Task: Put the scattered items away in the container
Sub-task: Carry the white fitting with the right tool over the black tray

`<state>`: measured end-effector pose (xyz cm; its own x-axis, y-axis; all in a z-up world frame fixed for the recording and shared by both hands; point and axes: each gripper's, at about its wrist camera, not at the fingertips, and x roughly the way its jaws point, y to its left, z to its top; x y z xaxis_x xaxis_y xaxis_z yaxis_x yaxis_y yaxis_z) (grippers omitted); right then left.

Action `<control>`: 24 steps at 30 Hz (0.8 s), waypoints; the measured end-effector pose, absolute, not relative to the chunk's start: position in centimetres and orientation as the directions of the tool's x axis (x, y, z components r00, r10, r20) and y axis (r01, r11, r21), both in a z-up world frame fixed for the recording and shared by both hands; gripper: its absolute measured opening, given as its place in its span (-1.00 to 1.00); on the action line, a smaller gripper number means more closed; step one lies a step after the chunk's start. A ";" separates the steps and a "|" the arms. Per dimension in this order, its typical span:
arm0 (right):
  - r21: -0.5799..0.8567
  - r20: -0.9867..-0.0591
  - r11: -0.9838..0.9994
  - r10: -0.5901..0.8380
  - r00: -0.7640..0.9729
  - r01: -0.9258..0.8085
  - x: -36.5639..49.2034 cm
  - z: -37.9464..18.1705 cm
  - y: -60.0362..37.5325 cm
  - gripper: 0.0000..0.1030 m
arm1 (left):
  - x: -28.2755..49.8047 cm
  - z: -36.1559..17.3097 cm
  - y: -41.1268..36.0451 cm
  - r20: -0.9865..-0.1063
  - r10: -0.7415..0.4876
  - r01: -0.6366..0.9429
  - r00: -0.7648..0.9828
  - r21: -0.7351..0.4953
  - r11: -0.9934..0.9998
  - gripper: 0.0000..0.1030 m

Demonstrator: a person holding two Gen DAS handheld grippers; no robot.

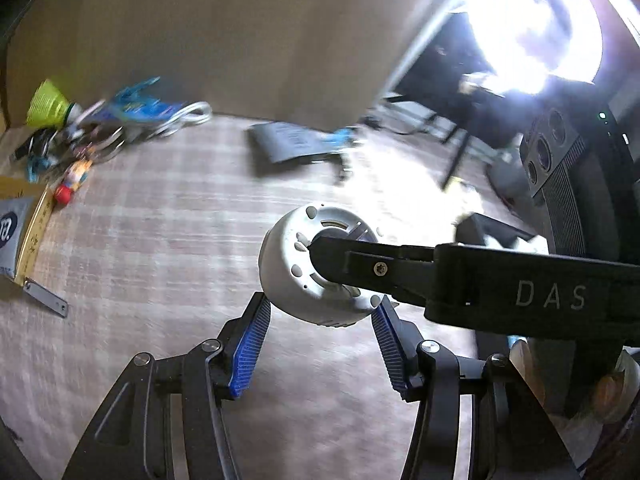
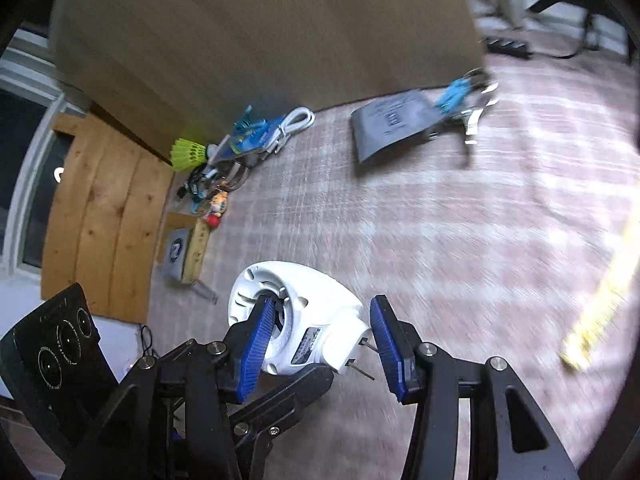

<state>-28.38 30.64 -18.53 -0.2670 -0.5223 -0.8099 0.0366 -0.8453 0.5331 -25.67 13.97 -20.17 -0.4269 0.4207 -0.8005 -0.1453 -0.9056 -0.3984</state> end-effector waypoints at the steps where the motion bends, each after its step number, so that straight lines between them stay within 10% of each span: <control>1: 0.528 -0.809 -0.848 -0.516 -0.282 0.037 -27.8 -17.9 31.1 -0.11 | -27.2 -19.3 13.3 -0.798 0.426 -0.157 -0.426 -0.399 -0.904 0.09; 24: 0.529 -0.791 -0.789 -0.326 -0.518 -0.313 -5.9 -13.5 58.0 -0.11 | -14.8 -12.1 42.8 -0.792 0.586 -0.610 -0.171 -0.382 -0.694 0.10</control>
